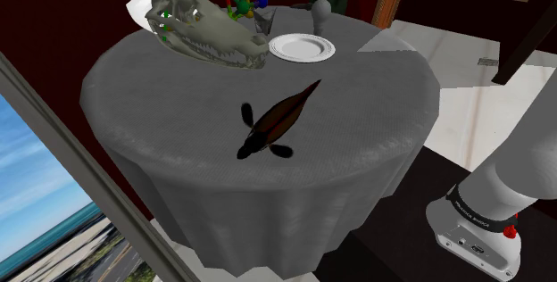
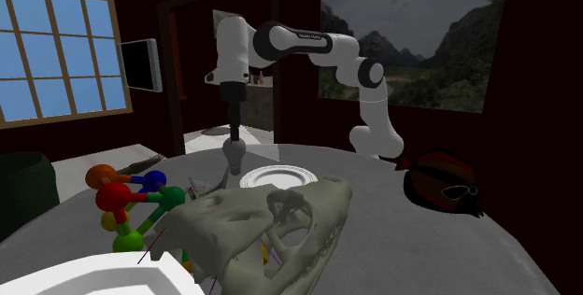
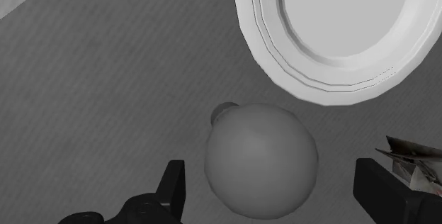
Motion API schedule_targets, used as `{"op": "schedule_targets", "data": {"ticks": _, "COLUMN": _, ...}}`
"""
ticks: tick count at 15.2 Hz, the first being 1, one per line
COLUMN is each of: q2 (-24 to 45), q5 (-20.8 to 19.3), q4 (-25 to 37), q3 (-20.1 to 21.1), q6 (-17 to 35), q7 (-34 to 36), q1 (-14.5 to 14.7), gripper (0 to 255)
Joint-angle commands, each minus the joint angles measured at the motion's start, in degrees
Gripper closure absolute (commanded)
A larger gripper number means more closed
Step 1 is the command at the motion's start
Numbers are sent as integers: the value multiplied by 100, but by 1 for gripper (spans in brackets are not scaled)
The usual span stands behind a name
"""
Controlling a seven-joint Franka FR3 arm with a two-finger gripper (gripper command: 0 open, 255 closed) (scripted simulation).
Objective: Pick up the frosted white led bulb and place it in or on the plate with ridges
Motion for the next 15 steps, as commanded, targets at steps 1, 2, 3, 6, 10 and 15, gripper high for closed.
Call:
{"op": "schedule_targets", "data": {"ticks": 1, "q2": -25, "q5": 0, "q4": -182, "q3": 9, "q6": 162, "q7": -9, "q1": 17, "gripper": 0}}
{"op": "schedule_targets", "data": {"ticks": 2, "q2": -31, "q5": 0, "q4": -309, "q3": 17, "q6": 284, "q7": -15, "q1": 31, "gripper": 0}}
{"op": "schedule_targets", "data": {"ticks": 3, "q2": -31, "q5": 0, "q4": -309, "q3": 17, "q6": 284, "q7": -15, "q1": 31, "gripper": 0}}
{"op": "schedule_targets", "data": {"ticks": 6, "q2": -31, "q5": 0, "q4": -309, "q3": 17, "q6": 284, "q7": -15, "q1": 31, "gripper": 0}}
{"op": "schedule_targets", "data": {"ticks": 10, "q2": -31, "q5": 0, "q4": -309, "q3": 17, "q6": 284, "q7": -15, "q1": 31, "gripper": 0}}
{"op": "schedule_targets", "data": {"ticks": 15, "q2": -27, "q5": 1, "q4": -303, "q3": 17, "q6": 283, "q7": -15, "q1": 30, "gripper": 255}}
